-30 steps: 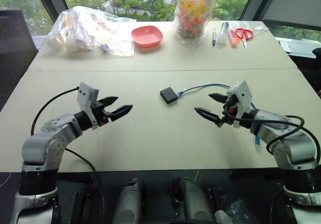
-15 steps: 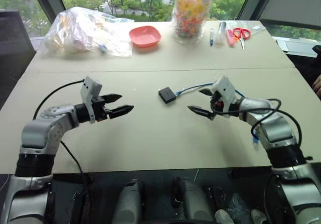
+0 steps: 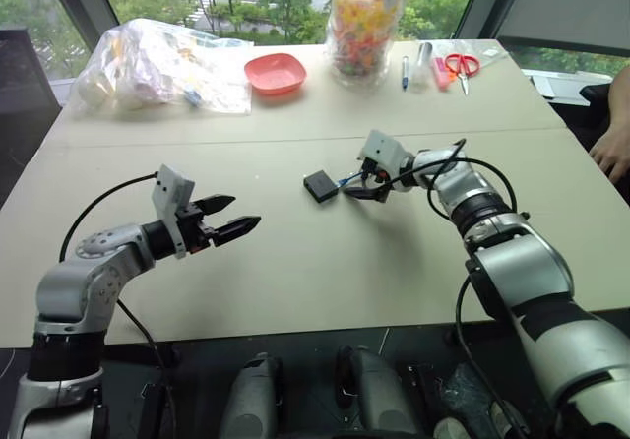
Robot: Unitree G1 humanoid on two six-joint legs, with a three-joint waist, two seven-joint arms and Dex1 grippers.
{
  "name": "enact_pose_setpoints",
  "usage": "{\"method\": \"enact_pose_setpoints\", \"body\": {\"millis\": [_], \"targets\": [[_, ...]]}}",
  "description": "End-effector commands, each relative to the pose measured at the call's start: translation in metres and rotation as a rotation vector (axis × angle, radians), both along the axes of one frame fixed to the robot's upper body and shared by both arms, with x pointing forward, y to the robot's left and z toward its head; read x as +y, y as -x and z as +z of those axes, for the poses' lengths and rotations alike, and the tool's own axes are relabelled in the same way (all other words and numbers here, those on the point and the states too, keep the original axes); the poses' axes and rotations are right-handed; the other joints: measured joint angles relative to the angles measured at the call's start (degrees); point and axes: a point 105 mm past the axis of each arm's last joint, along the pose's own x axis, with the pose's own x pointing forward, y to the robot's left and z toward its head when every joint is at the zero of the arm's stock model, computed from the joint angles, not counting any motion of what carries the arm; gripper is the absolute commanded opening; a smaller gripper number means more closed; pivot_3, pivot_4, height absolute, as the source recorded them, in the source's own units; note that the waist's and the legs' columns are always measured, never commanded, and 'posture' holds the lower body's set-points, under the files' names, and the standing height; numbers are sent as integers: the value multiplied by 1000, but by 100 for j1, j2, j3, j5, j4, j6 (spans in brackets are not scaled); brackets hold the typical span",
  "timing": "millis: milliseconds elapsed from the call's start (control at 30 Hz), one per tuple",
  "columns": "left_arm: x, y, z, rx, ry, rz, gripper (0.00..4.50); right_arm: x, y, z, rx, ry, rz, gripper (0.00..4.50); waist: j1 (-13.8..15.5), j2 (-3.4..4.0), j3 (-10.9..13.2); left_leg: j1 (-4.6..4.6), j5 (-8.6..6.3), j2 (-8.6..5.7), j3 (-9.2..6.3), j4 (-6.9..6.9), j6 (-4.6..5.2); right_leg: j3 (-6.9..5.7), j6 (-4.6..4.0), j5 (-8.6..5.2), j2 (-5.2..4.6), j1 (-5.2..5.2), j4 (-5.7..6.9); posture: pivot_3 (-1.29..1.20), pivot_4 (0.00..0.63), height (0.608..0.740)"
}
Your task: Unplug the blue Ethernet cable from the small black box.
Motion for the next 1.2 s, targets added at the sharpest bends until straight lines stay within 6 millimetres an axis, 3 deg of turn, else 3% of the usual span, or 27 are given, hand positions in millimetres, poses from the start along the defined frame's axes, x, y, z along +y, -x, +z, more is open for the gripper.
{"method": "enact_pose_setpoints", "body": {"millis": [33, 133, 300, 333, 400, 500, 700, 800, 933, 1067, 1200], "targets": [[3, 4, 10, -48, 3, 37, 4500, 26, 13, -15, 84, 62, 133, 4204, -17, 0, -1, 7, 0, 12, 3, 0, 0, 1, -11, 0, 2, 3, 0, 0, 150, 740], [6, 6, 8, -46, -2, 70, 4500, 38, 27, -26, 163, 110, 243, 3090, -60, 2, -2, 20, 0, 28, 3, -1, -1, 1, -12, 1, 15, 12, 5, 0, 150, 740], [10, 6, 3, -35, -4, 102, 4500, 38, 41, -41, 238, 132, 318, 310, -113, 2, -3, 24, 0, 35, 1, -5, -2, 1, -17, -2, 23, 13, 10, 0, 150, 740], [11, 4, 2, -32, -4, 103, 4500, 38, 40, -41, 242, 107, 306, 70, -117, 2, -4, 25, 0, 36, 2, -5, -2, 1, -17, -2, 23, 14, 10, 0, 150, 740], [11, 0, 1, -30, -7, 102, 4500, 38, 37, -38, 236, 75, 272, 70, -116, 2, -4, 29, 0, 36, 1, -5, -2, 1, -18, -2, 23, 17, 10, 0, 150, 740], [10, -16, 5, -45, -9, 80, 4500, 28, 20, -28, 91, 116, 186, 70, -113, 1, -4, 44, -1, 36, 1, -5, -3, 0, -23, -5, 23, 34, 10, 0, 150, 740], [5, -71, 36, -76, 136, 60, 4500, 30, -5, 32, -435, 185, 169, 70, -51, 2, 0, 62, 6, 31, -1, -3, -17, -8, -50, -8, 12, 61, -4, 0, 150, 740], [-14, -84, 50, -45, 229, -68, 4500, 34, -2, 47, -650, 239, 218, 70, 6, -1, 0, 48, 7, 19, 5, -3, -15, -7, -34, -7, 5, 51, -5, 0, 150, 740], [-41, -102, 44, 3, 203, -174, 4500, 42, 13, 58, -812, 220, 272, 70, 16, -3, -2, -2, 4, 2, 35, -14, -6, 2, -9, -5, 5, -9, 8, 0, 150, 740], [-65, -110, 43, 20, 211, -249, 4500, 45, 21, 64, -880, 202, 267, 70, 20, -6, 1, -34, 21, -6, 44, -14, -35, -2, -12, -2, 5, -37, 2, 0, 150, 740], [-83, -119, 51, 14, 261, -244, 4500, 47, 27, 67, -913, 200, 263, 70, 19, -9, 2, -37, 1, -10, 45, -5, -1, -2, 11, -14, -1, -34, -5, 0, 150, 740]]}}
